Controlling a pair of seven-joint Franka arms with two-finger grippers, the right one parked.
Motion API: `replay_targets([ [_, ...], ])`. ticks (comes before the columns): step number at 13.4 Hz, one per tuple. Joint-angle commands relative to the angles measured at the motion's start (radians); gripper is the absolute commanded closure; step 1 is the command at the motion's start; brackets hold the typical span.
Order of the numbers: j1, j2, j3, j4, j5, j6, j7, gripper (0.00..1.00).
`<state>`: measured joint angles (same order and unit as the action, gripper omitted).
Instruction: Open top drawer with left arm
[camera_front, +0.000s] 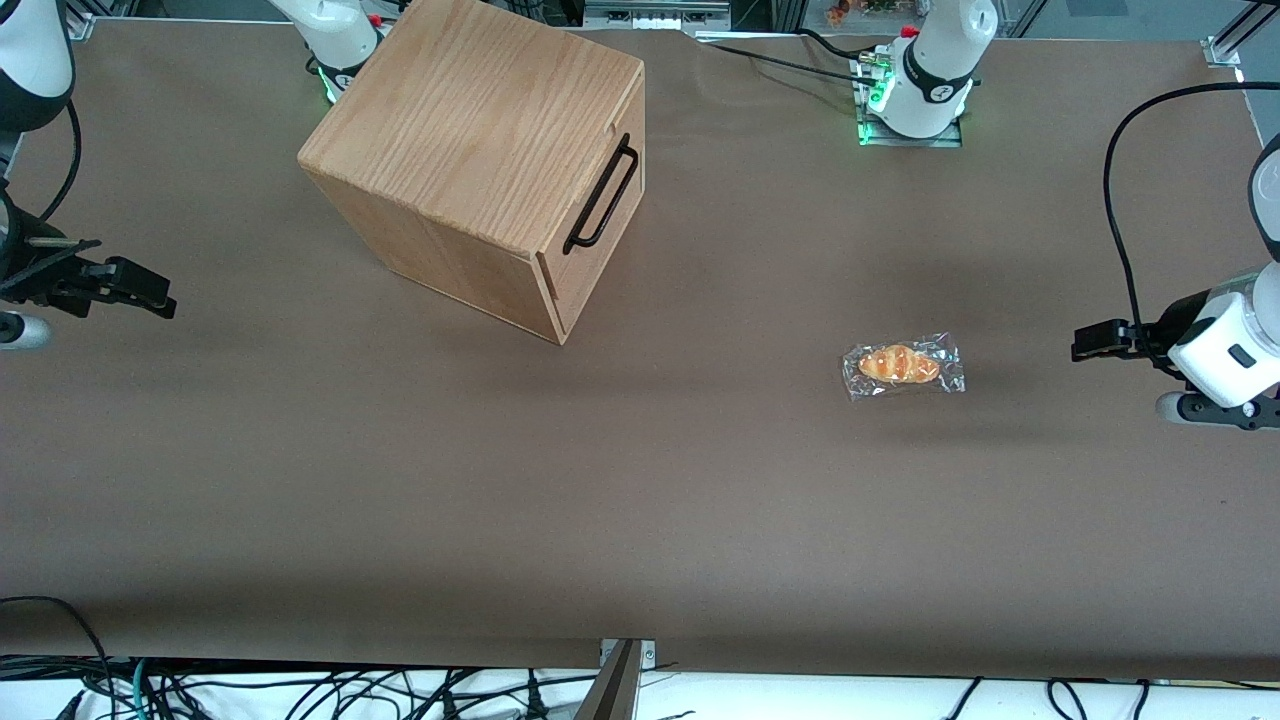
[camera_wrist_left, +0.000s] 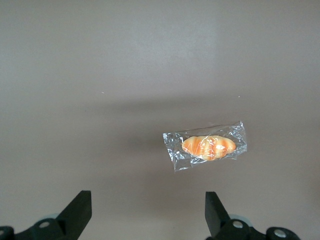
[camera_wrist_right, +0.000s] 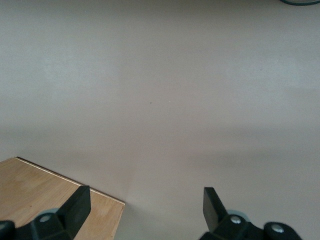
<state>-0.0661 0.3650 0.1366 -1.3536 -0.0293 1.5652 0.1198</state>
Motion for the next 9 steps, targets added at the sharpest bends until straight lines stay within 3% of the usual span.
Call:
replay_targets([
  [1,-0.004,-0.009,0.000,-0.001,-0.023,-0.013,0.018,0.00],
  [5,-0.008,-0.011,-0.067,-0.001,-0.026,-0.022,0.018,0.00],
  [9,-0.017,-0.009,-0.112,-0.001,-0.087,-0.042,-0.014,0.00],
])
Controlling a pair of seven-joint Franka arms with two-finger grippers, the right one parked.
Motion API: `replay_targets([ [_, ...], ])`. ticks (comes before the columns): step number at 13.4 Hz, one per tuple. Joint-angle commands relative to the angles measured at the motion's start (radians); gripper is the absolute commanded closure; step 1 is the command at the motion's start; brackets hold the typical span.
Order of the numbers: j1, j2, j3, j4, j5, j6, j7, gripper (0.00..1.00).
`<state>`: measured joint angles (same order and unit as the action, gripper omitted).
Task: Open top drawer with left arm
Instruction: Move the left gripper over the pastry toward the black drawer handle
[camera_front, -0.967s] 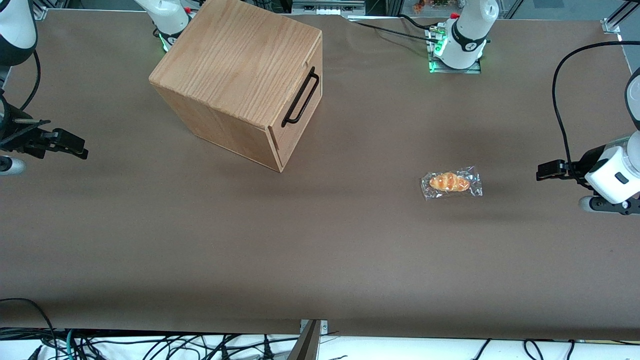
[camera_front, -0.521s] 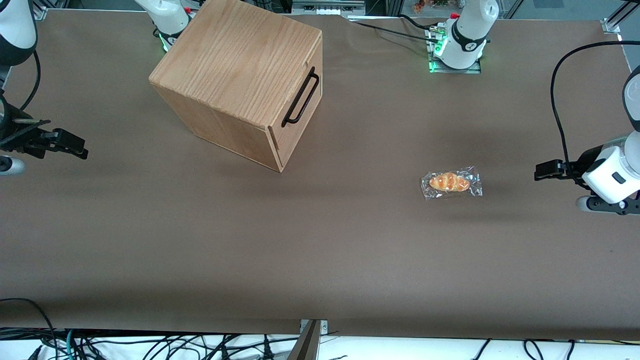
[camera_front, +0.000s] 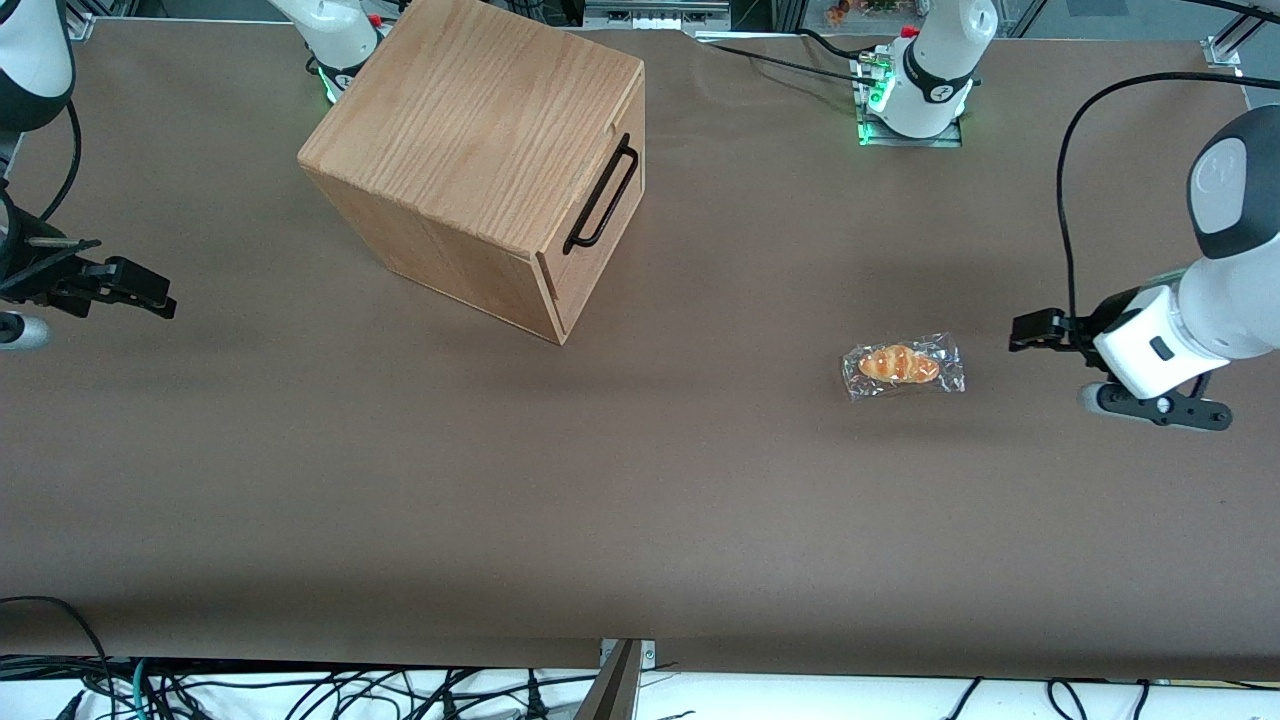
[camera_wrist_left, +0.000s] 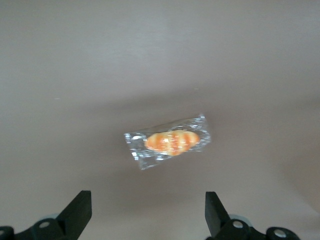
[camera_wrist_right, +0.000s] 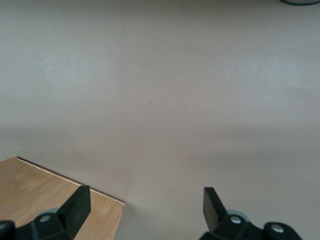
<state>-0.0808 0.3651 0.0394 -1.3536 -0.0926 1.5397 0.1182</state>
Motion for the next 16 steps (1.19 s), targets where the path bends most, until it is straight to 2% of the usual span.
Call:
replay_targets([
  [1,-0.002,-0.009,-0.033,-0.001,-0.024,-0.016,-0.028,0.00],
  [12,-0.004,-0.006,-0.306,-0.005,-0.024,-0.035,-0.337,0.00],
  [16,-0.062,-0.006,-0.331,-0.004,-0.030,-0.027,-0.388,0.00],
])
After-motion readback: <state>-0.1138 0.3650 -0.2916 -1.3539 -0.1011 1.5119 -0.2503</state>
